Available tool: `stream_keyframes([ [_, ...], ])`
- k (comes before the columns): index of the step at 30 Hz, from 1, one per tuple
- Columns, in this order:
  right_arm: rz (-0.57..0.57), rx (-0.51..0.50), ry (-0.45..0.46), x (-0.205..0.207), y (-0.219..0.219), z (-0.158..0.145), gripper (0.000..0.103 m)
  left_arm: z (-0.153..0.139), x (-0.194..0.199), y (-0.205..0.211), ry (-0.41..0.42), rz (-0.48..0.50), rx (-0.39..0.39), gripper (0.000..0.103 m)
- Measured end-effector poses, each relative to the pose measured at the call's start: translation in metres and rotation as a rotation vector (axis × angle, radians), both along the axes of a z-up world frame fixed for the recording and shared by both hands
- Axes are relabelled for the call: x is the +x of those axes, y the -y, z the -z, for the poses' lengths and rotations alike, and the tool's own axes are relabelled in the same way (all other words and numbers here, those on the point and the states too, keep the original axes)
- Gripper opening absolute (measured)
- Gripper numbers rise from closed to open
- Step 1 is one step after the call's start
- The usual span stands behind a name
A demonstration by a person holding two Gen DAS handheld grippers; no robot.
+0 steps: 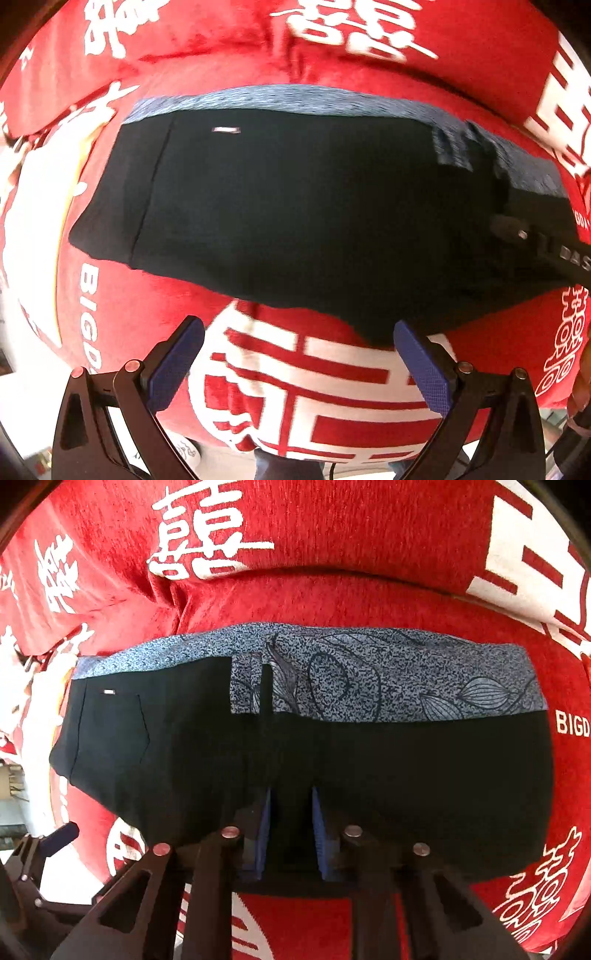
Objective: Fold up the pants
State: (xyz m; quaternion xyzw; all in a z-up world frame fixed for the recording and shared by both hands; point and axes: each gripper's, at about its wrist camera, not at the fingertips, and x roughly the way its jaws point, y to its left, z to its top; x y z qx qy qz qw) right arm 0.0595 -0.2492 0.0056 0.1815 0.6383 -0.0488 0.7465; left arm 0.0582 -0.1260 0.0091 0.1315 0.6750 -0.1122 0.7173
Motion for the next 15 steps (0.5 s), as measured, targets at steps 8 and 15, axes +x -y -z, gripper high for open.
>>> stream_keyframes([
  [8, -0.137, 0.129, 0.006, -0.003, -0.034, -0.005, 0.008, 0.009, 0.014, -0.028, -0.017, -0.069, -0.011, 0.103],
  [15, -0.136, 0.148, 0.0, -0.003, -0.051, -0.014, 0.017, 0.007, 0.015, -0.04, -0.017, -0.078, -0.013, 0.103],
])
